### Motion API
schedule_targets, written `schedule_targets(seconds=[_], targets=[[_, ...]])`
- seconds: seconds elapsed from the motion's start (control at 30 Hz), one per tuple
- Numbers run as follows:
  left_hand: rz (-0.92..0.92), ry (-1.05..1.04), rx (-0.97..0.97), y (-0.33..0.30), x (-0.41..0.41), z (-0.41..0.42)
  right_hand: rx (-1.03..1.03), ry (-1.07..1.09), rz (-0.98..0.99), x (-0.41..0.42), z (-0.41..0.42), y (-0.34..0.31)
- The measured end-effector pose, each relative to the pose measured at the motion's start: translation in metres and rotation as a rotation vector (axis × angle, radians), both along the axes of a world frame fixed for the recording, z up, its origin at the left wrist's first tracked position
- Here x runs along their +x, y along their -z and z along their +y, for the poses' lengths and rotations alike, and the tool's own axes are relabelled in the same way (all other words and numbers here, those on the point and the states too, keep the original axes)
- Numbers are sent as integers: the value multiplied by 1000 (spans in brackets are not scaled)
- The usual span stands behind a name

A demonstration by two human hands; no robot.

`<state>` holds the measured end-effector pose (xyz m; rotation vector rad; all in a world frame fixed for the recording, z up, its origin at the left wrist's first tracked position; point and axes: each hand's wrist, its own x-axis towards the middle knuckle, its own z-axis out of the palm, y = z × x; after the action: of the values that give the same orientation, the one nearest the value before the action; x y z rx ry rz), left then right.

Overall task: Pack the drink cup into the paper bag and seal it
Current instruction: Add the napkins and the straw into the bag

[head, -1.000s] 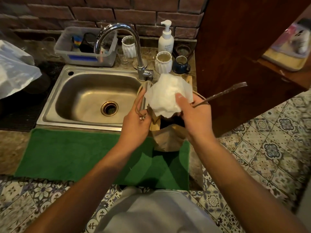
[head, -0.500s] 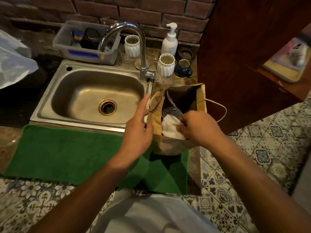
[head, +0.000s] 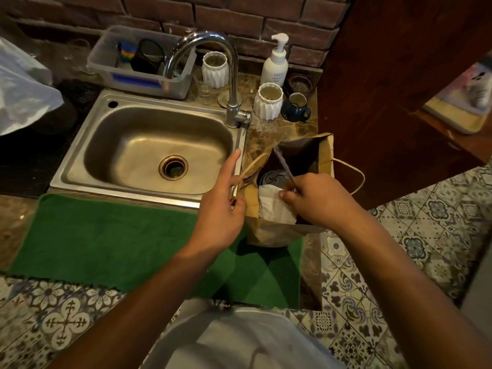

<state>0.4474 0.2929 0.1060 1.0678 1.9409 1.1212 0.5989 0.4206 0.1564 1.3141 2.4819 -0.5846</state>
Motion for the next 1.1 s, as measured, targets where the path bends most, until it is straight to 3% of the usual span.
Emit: schedule_targets(seconds=[0.13, 0.23, 0.33, 0.47, 0.63, 0.9, 1.1], targets=[[-4, 13, 3, -1, 3, 0, 8, -39, -35, 2, -4, 1], [-43, 19, 19, 1, 5, 2, 57, -168, -208, -2, -10, 5], [-41, 31, 30, 1, 6, 1, 126, -185, -255, -11, -9, 9], [-25, 24, -4, -1, 4, 3, 226, -160, -130, -15, -2, 12], [-27, 36, -4, -2, 4, 2, 79, -174, -183, -11, 2, 15], [-53, 32, 6, 0, 3, 5, -71, 21, 377, 7, 6, -2], [6, 1, 14, 6, 0, 8, -94, -238, 133, 8, -4, -2]])
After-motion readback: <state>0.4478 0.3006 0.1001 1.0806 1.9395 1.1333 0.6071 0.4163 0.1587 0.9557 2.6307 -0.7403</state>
